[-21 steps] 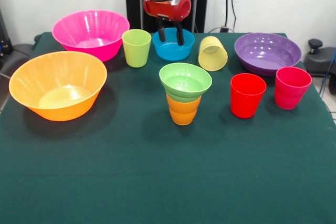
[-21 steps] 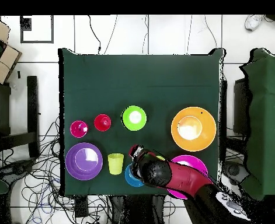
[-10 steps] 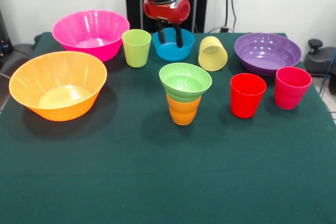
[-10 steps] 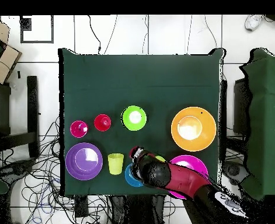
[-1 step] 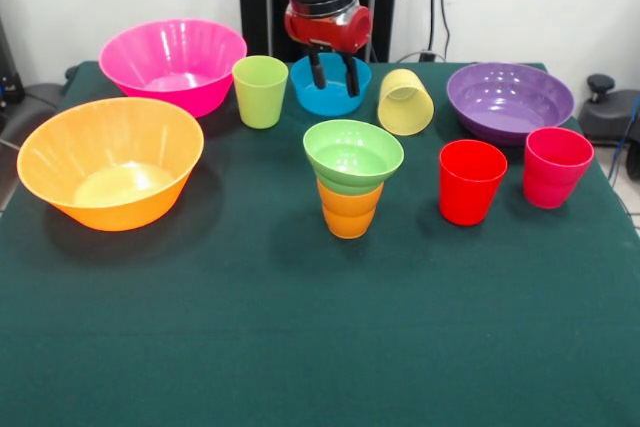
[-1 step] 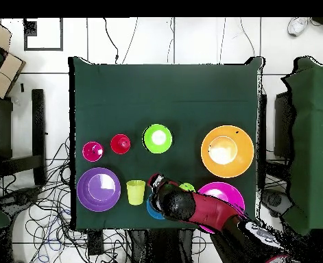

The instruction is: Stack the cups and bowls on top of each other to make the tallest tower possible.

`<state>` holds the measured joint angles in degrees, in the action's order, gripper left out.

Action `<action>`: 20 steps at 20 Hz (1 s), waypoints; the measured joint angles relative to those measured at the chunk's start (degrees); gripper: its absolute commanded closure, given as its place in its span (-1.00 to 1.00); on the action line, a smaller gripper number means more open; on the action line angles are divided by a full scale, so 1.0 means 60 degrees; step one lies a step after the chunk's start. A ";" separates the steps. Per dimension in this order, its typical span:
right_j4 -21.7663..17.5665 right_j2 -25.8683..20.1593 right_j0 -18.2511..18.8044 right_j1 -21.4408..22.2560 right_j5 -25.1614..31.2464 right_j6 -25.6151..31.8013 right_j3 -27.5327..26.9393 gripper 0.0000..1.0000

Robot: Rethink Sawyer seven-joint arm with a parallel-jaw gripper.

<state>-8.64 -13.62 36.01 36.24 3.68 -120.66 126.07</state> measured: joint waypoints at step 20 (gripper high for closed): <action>0.0003 0.0555 -0.0408 -0.0203 -0.0202 0.0000 -0.0002 -1.00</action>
<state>-8.62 -10.29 33.57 35.02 2.47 -120.66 126.06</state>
